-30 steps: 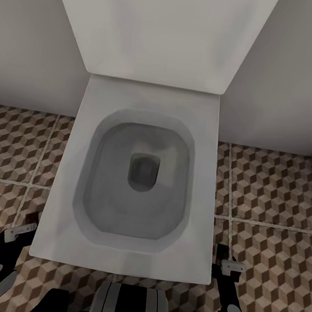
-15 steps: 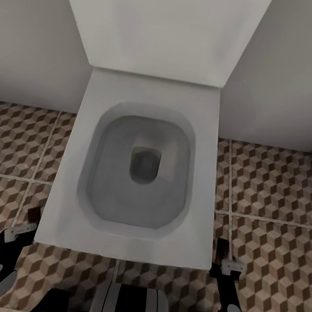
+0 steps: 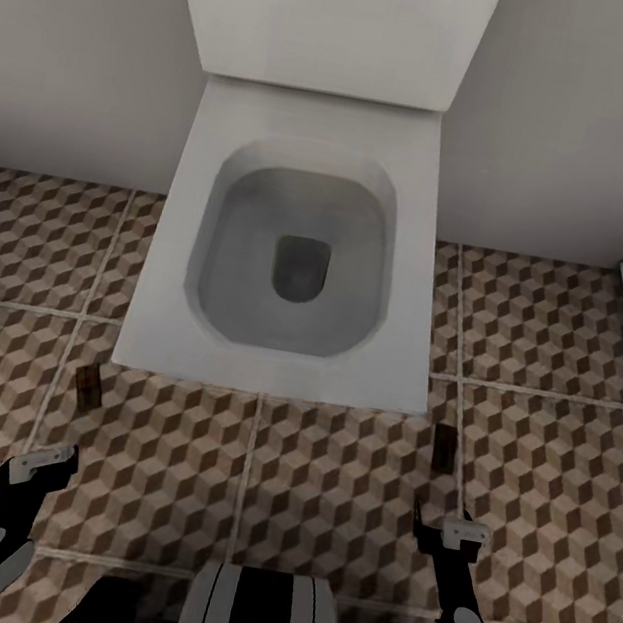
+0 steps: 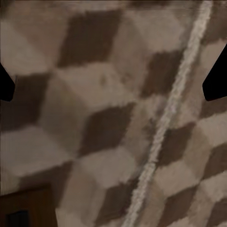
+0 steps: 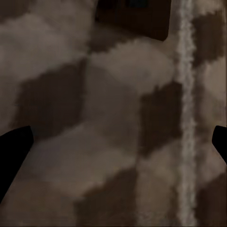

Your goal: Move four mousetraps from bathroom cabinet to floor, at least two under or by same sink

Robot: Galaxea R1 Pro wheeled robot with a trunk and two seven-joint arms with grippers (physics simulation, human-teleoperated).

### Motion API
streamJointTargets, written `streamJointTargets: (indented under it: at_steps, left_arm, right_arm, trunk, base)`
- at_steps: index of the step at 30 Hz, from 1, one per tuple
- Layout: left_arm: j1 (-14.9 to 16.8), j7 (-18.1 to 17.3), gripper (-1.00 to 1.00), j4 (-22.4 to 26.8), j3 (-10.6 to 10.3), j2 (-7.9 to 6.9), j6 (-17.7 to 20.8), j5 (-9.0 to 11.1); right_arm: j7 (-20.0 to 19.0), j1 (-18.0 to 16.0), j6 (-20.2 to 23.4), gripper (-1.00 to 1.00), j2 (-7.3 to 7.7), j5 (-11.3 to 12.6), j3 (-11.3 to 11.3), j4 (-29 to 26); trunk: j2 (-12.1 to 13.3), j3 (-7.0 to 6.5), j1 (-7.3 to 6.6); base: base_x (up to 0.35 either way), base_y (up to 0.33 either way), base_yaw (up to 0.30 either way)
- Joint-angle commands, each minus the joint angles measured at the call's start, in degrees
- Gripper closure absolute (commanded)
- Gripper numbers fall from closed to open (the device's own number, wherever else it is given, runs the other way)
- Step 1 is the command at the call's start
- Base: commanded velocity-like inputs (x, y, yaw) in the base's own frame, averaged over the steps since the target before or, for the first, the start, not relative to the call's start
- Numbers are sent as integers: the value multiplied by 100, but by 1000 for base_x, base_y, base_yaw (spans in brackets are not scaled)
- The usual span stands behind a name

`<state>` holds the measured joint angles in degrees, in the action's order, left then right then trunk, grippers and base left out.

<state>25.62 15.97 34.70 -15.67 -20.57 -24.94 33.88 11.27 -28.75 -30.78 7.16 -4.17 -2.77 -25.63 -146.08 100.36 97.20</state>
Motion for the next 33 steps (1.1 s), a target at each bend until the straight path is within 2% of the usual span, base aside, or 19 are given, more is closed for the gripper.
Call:
streamJointTargets:
  at_steps: [1,9,15,22,33]
  left_arm:
    - [4,44,-100,2,-49,-8,-26,31]
    - [4,31,-100,2,-55,-15,-22,28]
    - [5,16,-100,9,-51,-70,16,38]
    - [4,15,-100,10,-50,-67,20,40]
    - [5,21,-100,10,-50,-61,44,32]
  right_arm:
    - [68,1,45,-100,4,-67,-39,15]
    - [68,1,41,-100,4,-67,-39,15]
    - [68,1,43,-100,4,-66,-39,15]
    - [68,1,41,-100,4,-67,-39,15]
    - [68,1,44,-100,4,-67,-39,15]
  trunk:
    - [-1,3,-4]
    - [-1,3,-4]
    - [-1,3,-4]
    - [-1,3,-4]
    - [14,-241,-32]
  base:
    - [-336,0,0]
    - [-303,-2,0]
    - [-39,-3,0]
    - [-5,0,0]
    - [0,0,0]
